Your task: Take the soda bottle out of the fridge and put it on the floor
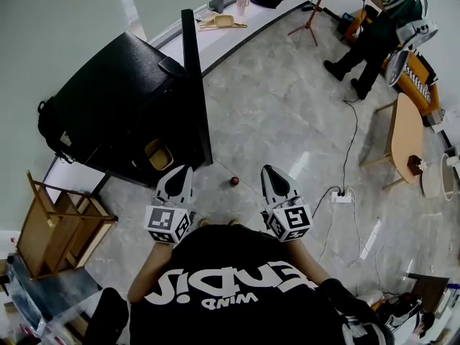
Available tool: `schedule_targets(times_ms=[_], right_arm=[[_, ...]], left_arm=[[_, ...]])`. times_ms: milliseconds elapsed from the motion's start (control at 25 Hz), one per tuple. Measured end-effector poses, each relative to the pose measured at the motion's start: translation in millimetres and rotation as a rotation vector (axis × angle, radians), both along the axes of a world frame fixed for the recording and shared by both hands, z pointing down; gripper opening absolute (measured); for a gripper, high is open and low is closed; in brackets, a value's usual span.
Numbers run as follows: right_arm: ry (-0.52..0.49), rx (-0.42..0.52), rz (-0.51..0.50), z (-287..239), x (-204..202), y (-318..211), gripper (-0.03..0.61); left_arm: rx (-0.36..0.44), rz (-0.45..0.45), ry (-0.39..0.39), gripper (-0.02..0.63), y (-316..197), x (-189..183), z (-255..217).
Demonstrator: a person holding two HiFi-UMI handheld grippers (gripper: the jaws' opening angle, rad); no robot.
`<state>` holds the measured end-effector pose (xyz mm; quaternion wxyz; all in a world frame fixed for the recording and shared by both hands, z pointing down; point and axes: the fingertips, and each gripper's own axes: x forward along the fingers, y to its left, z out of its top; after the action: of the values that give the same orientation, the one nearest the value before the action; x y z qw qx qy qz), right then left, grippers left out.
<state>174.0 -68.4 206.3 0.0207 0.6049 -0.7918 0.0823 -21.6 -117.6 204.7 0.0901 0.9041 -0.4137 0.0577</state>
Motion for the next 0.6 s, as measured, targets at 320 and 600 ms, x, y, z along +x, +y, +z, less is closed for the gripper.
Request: schedule_targets(times_ms=[320,600], right_arm=[[0.013,-0.004,0.003,2.4,-2.9,-2.0,0.023],[0.010,-0.012,0.005,6.2,-2.7,0.5,0.023]], left_arm=[[-0.005,-0.022,-0.003,0.007,-1.3,-1.5,2.7],[-0.010,-0.036,-0.007,0.006,0.4,-3.7,3.9]])
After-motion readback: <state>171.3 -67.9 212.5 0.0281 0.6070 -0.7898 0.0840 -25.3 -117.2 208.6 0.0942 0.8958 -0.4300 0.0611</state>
